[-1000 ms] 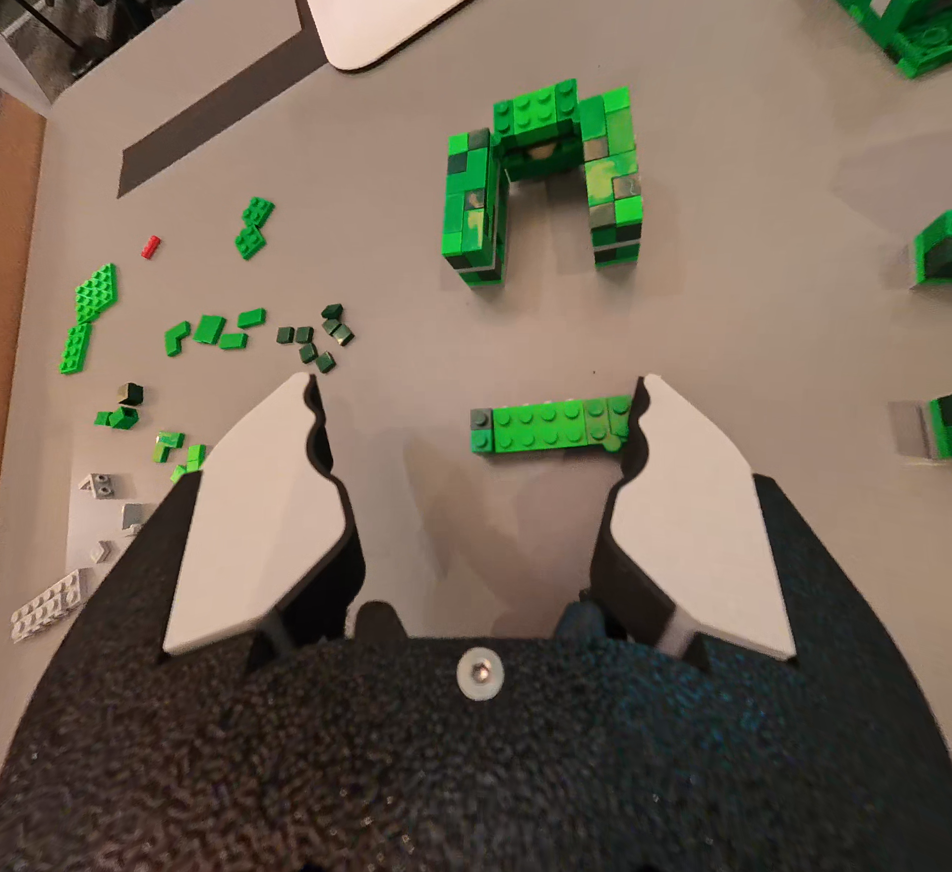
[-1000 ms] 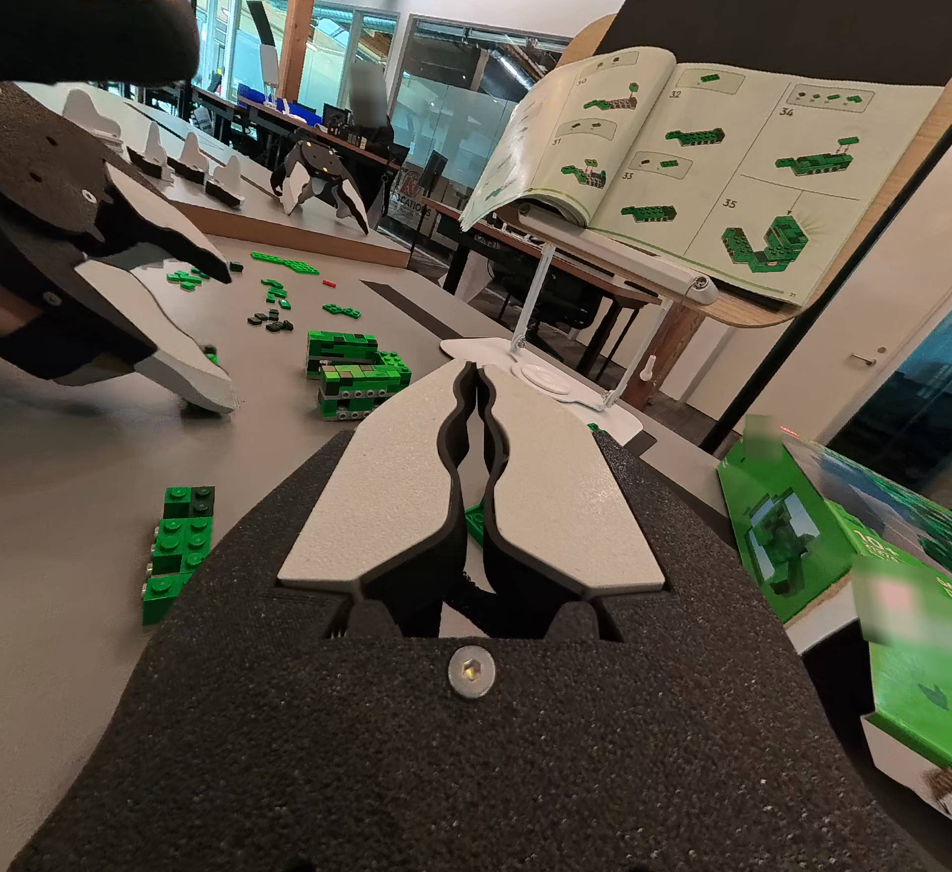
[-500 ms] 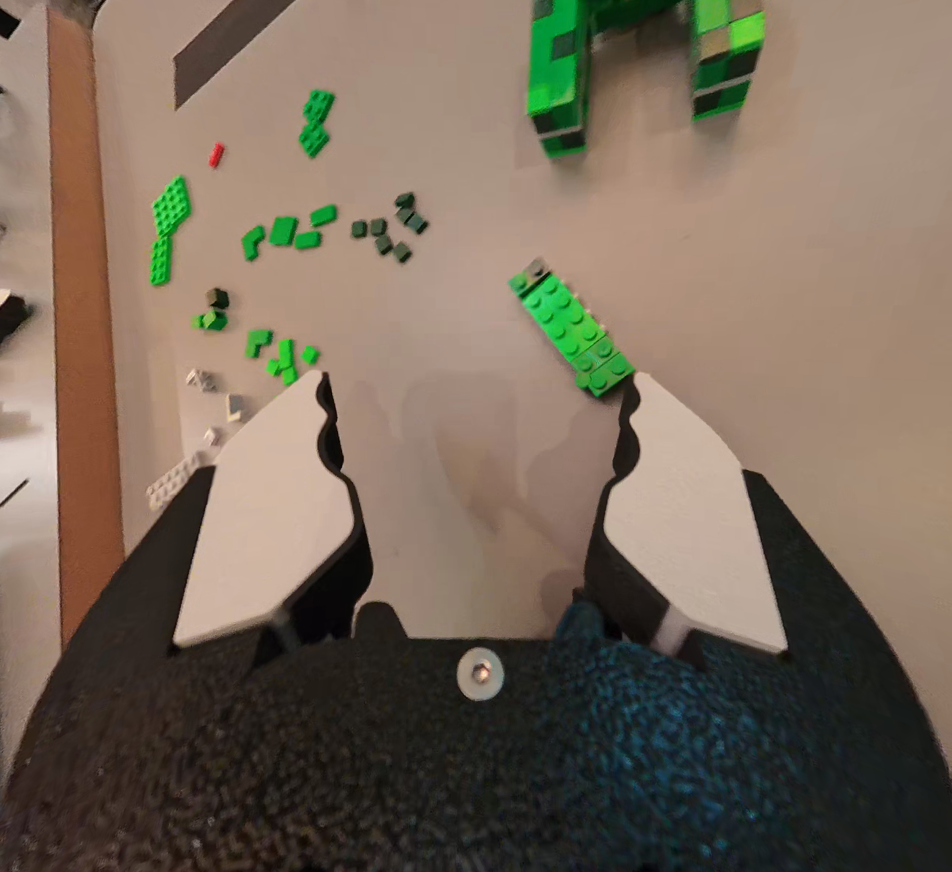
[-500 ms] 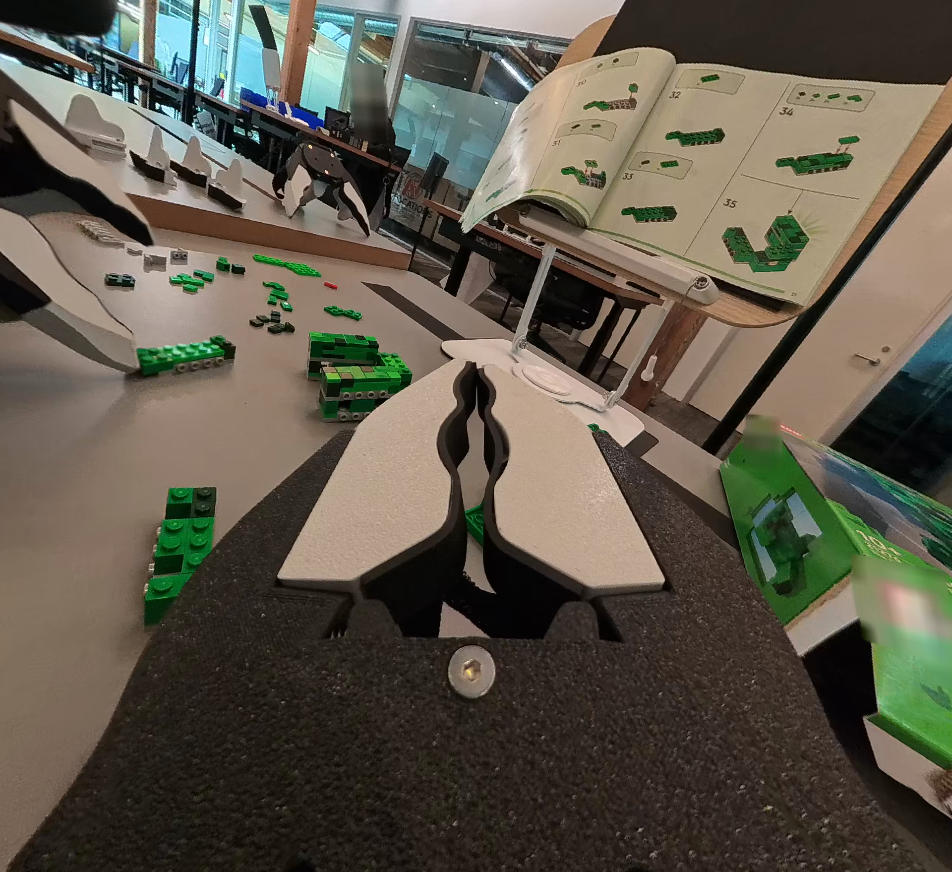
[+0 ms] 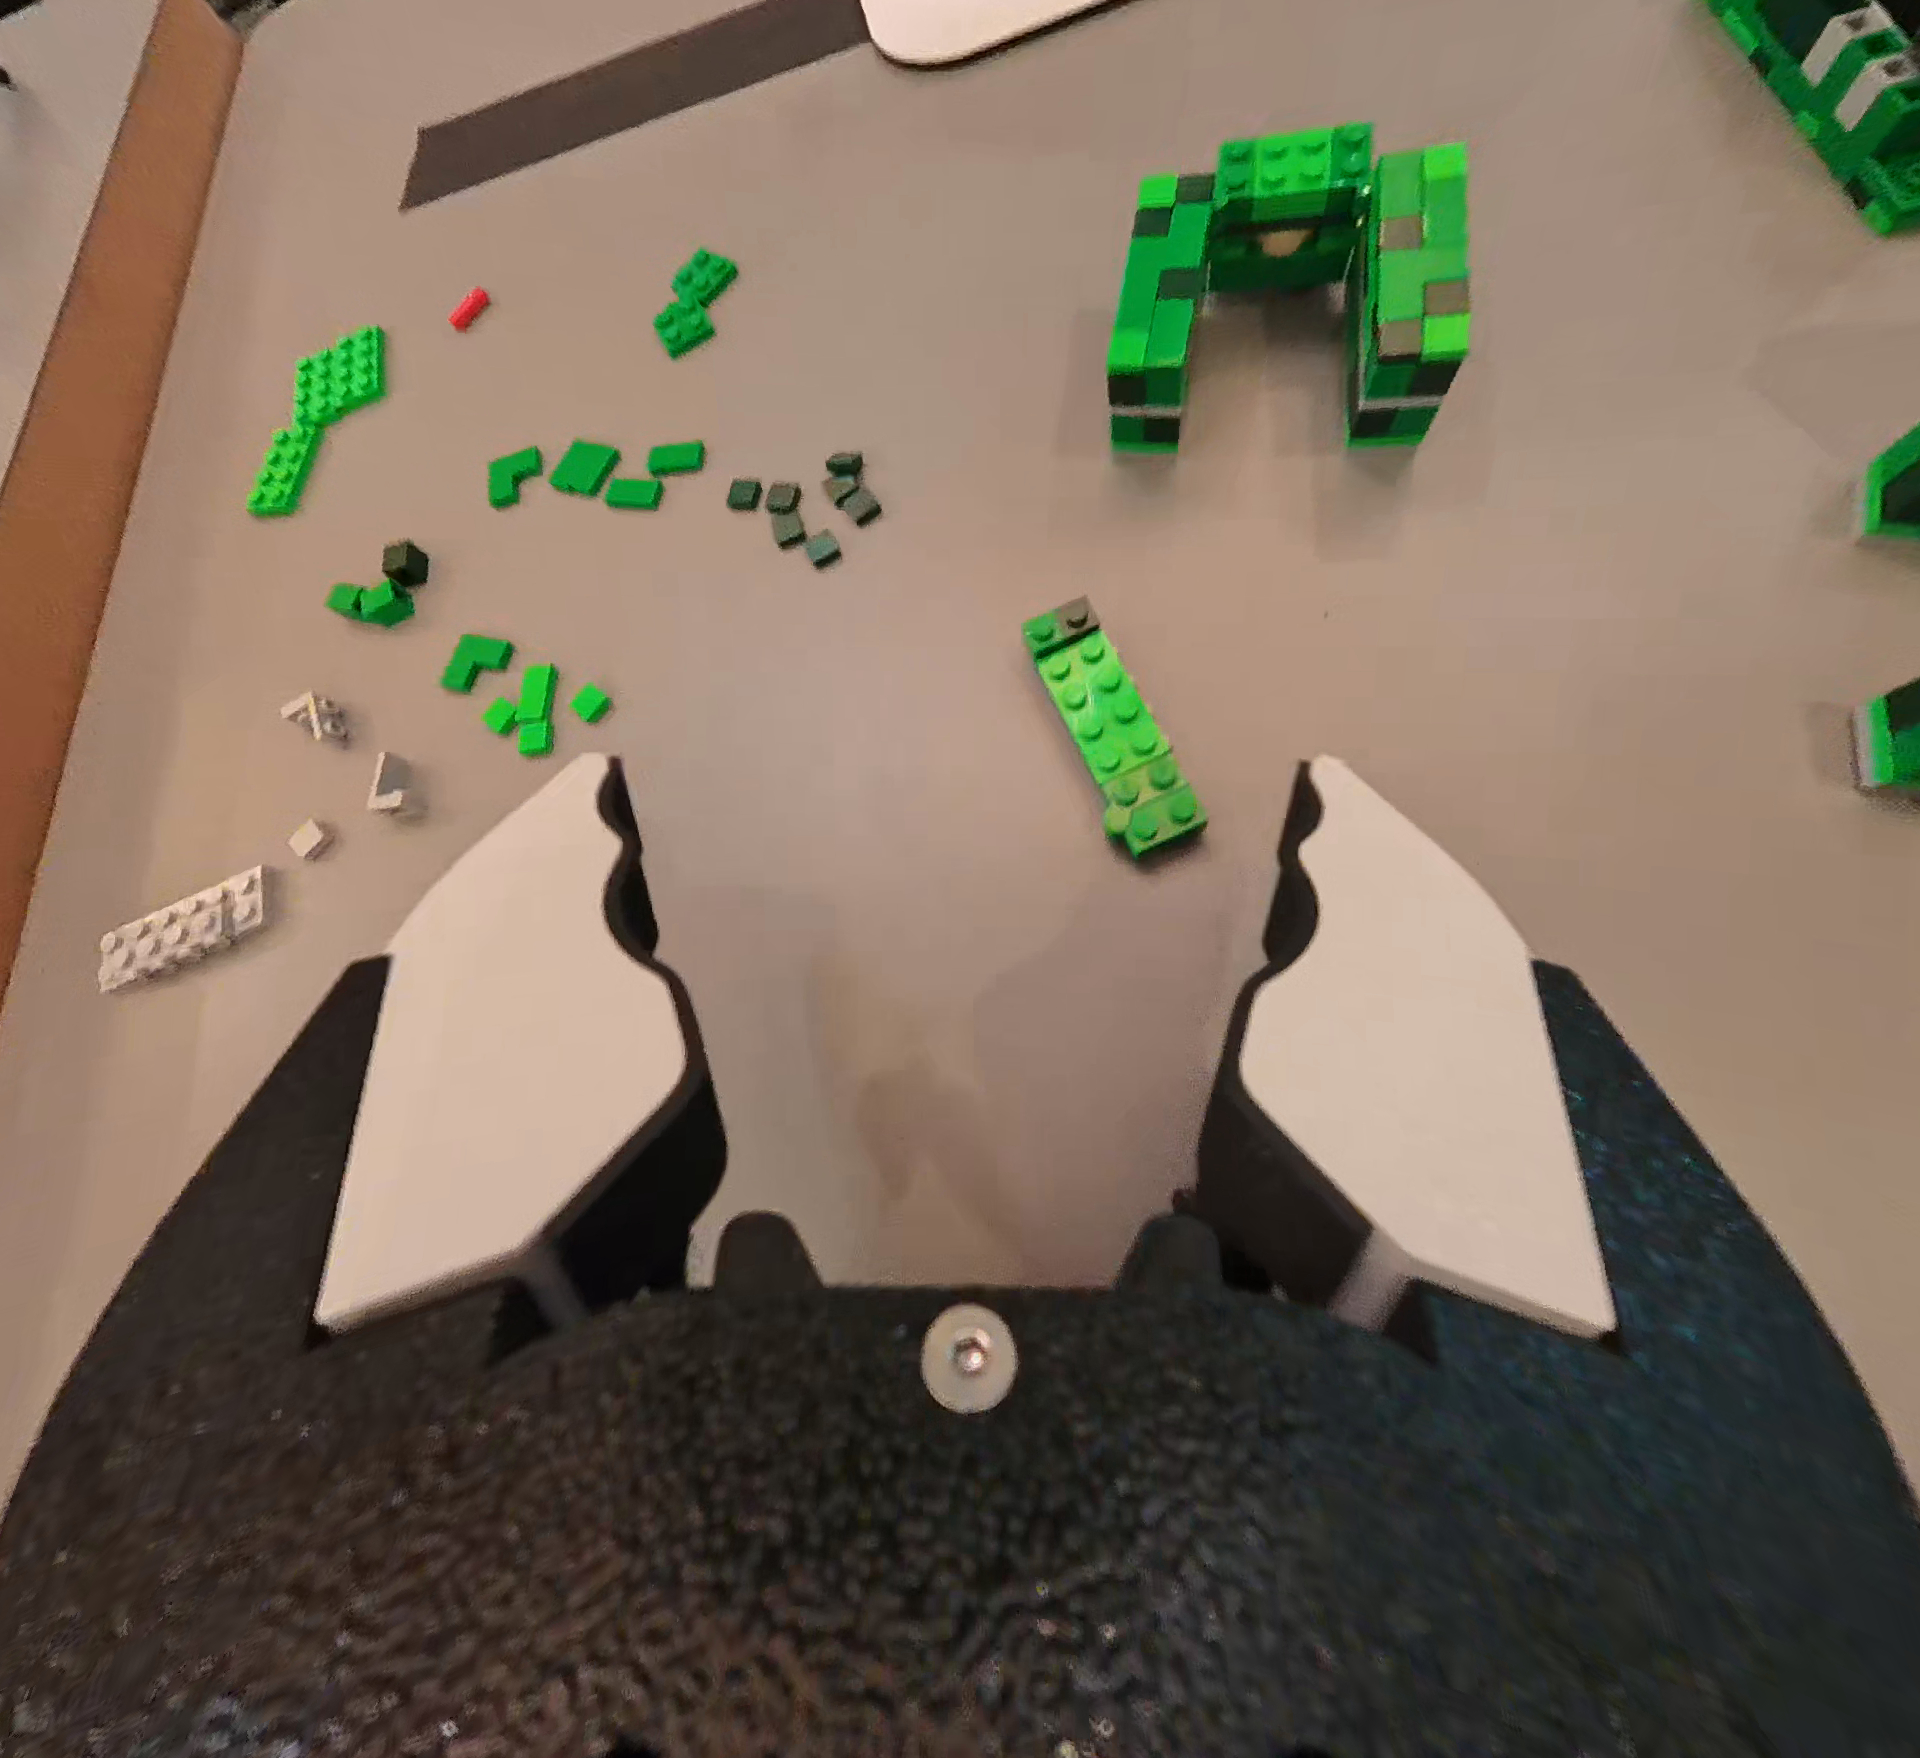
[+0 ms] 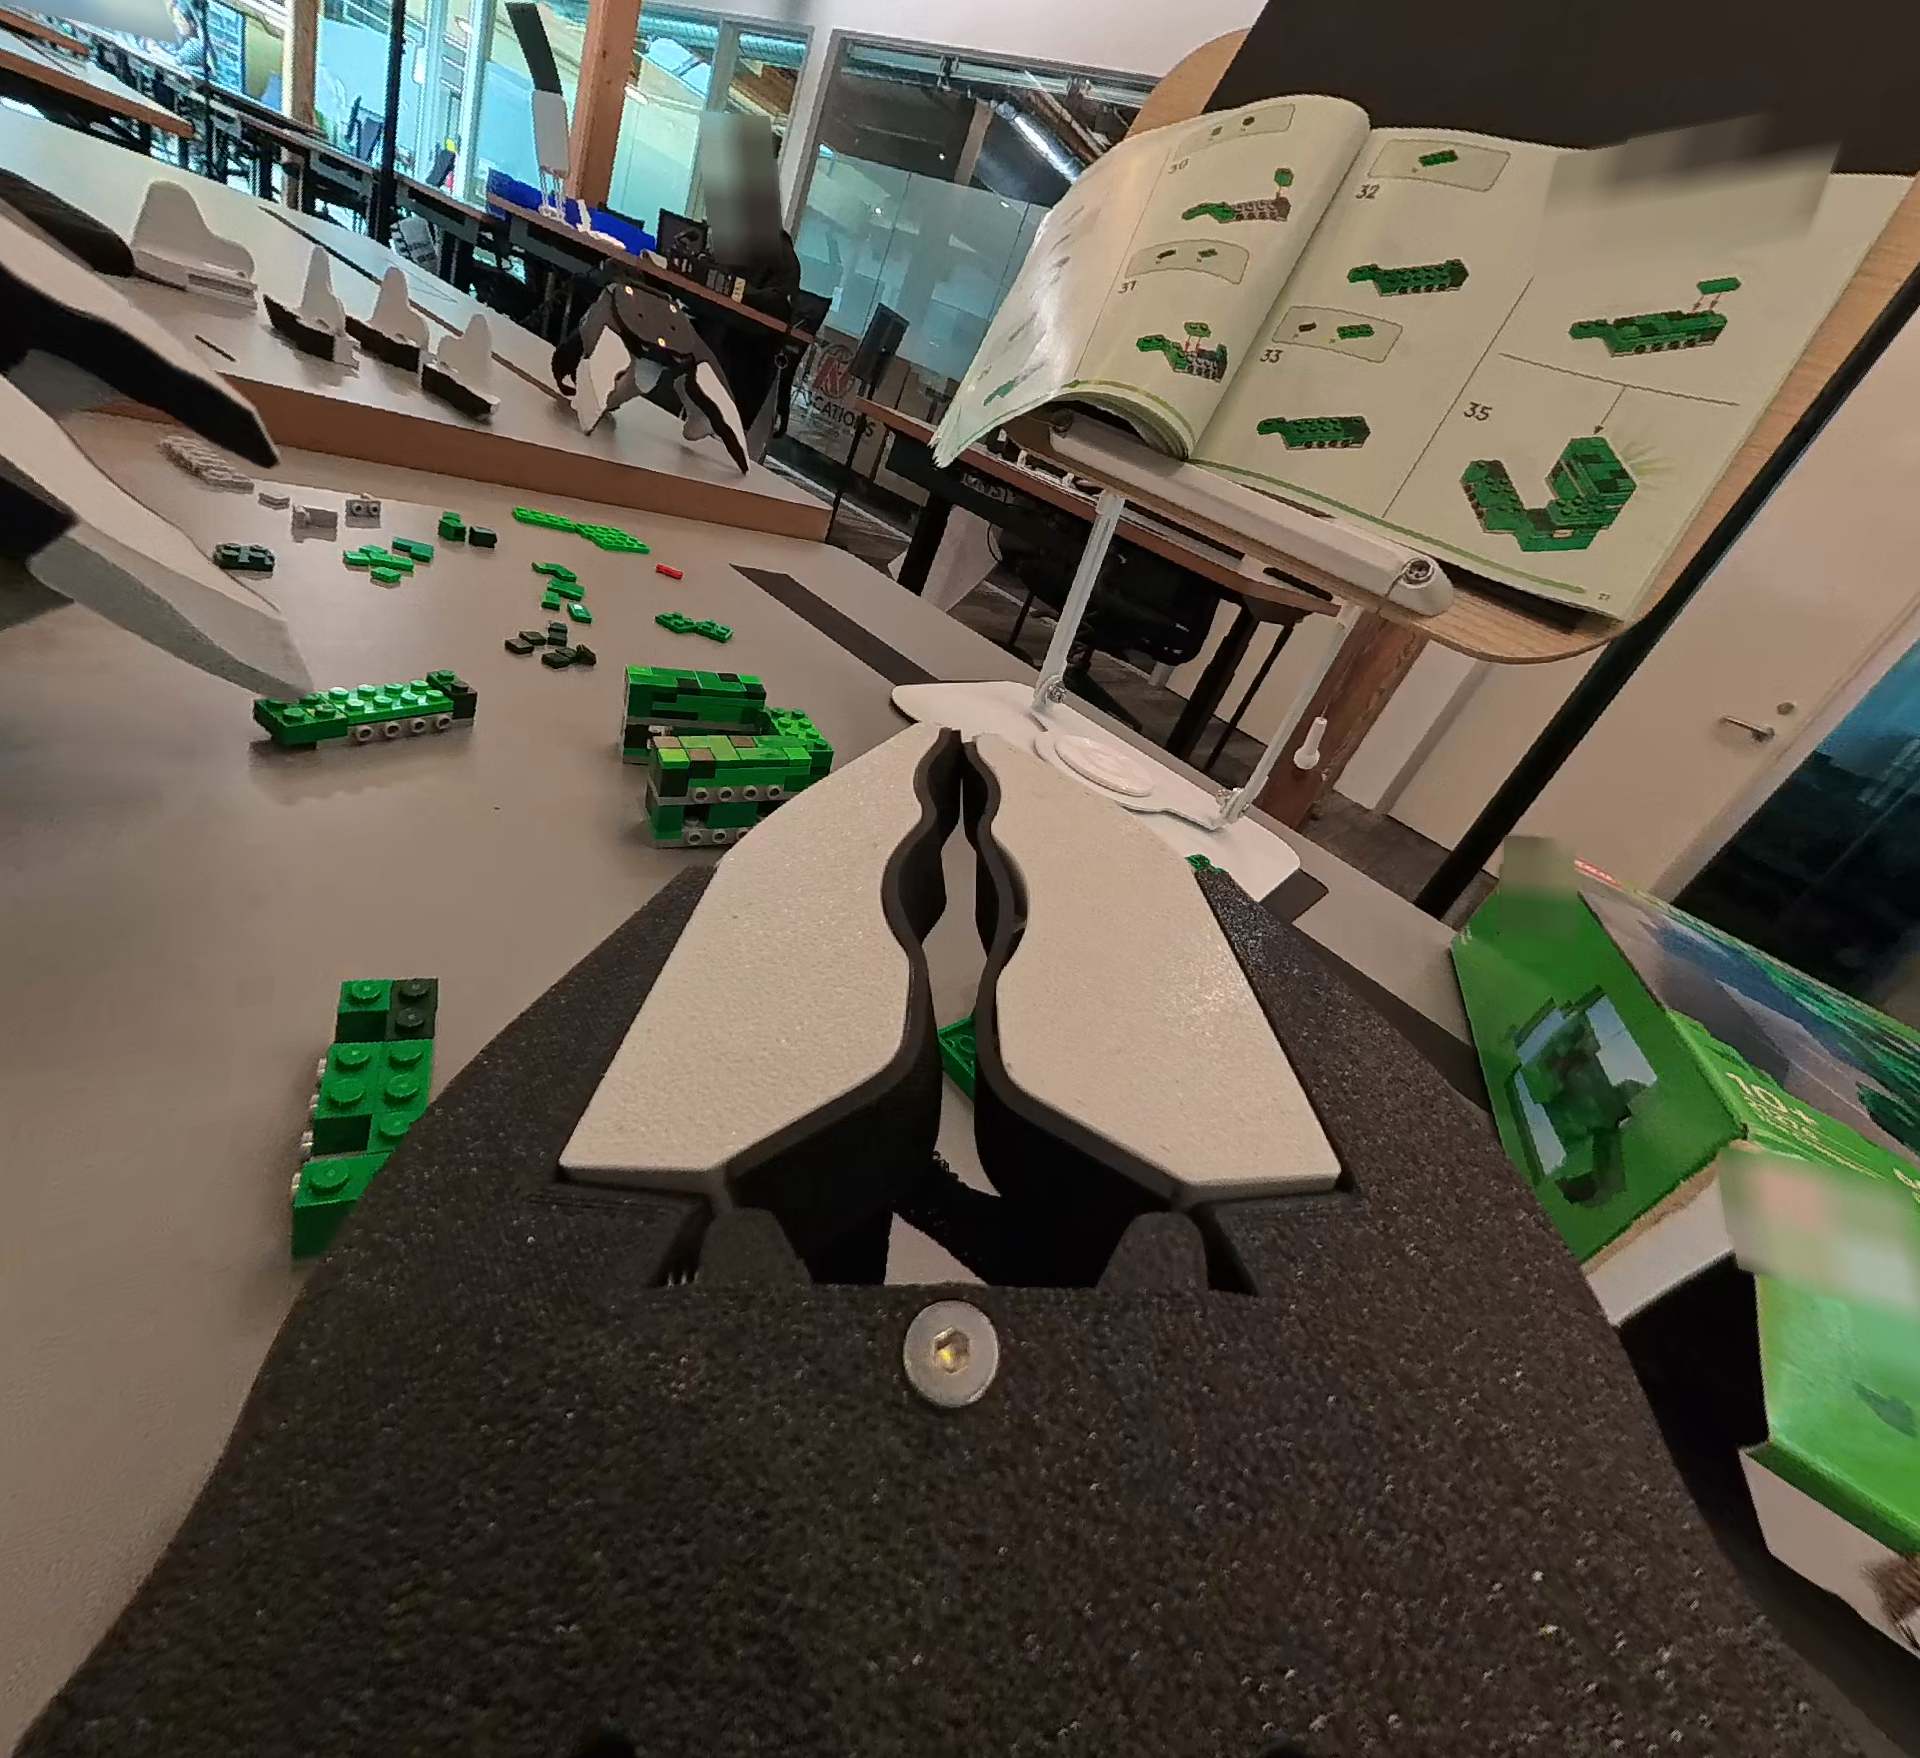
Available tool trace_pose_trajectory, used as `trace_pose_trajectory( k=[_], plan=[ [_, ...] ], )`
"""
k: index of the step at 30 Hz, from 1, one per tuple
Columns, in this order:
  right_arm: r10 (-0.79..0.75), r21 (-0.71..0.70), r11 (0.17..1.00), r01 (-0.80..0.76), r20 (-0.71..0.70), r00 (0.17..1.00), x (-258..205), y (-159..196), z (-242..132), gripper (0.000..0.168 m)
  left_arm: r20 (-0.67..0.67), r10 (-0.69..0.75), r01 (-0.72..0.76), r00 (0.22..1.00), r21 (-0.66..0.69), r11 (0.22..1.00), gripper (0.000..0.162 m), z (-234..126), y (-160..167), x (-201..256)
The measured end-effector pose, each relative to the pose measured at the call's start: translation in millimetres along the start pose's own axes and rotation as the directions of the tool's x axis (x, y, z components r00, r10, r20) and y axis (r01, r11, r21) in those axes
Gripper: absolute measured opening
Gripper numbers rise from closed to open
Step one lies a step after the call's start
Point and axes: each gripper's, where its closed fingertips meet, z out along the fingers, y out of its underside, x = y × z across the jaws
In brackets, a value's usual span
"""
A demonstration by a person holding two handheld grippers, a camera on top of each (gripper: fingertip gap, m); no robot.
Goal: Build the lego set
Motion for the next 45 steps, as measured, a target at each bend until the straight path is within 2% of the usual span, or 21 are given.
trace_pose_trajectory(
  k=[3, 7, 13, 15, 22, 23, 28, 33, 35, 45],
  plan=[
    [0.000, 0.001, 1.000, 0.000, 0.000, 1.000, 0, 0, 0, 0.000, 0.030, 0.044, -0.044, 0.999, 0.004, 0.999, 0.117, 11, -6, 6],
    [0.002, 0.002, 1.000, -0.002, 0.000, 1.000, 0, 0, 0, 0.000, 0.057, 0.085, -0.081, 0.995, -0.074, 0.994, 0.114, 25, 4, 5],
    [0.000, 0.002, 1.000, 0.000, 0.003, 1.000, 0, 0, 0, 0.000, 0.099, 0.058, -0.051, 0.993, -0.078, 0.996, 0.108, 19, 9, -12],
    [-0.001, 0.002, 1.000, 0.001, 0.003, 1.000, -1, 0, 0, 0.000, 0.076, 0.049, -0.042, 0.996, -0.085, 0.996, 0.096, 17, 12, -14],
    [-0.004, 0.001, 1.000, 0.004, 0.004, 1.000, -1, 0, 0, 0.000, -0.078, 0.030, -0.039, 0.996, -0.118, 0.992, 0.025, 19, 21, -3],
    [-0.004, 0.001, 1.000, 0.004, 0.004, 1.000, -1, 0, 0, 0.000, -0.091, 0.044, -0.055, 0.995, -0.116, 0.992, 0.020, 19, 22, -1],
    [-0.004, 0.001, 1.000, 0.004, 0.005, 1.000, -1, 0, 0, 0.000, -0.194, 0.191, -0.209, 0.962, -0.080, 0.975, 0.019, 16, 20, 11],
    [-0.004, 0.001, 1.000, 0.004, 0.005, 1.000, -1, 0, 0, 0.000, -0.356, 0.376, -0.388, 0.856, 0.040, 0.921, 0.019, 7, 19, 37],
    [-0.005, 0.001, 1.000, 0.005, 0.006, 1.000, -1, 0, 0, 0.000, -0.382, 0.426, -0.433, 0.820, 0.073, 0.898, 0.019, 4, 20, 42],
    [-0.008, 0.000, 1.000, 0.008, 0.006, 1.000, -1, 0, 0, 0.000, -0.420, 0.408, -0.409, 0.811, 0.093, 0.908, 0.019, 5, 20, 44]
  ],
)
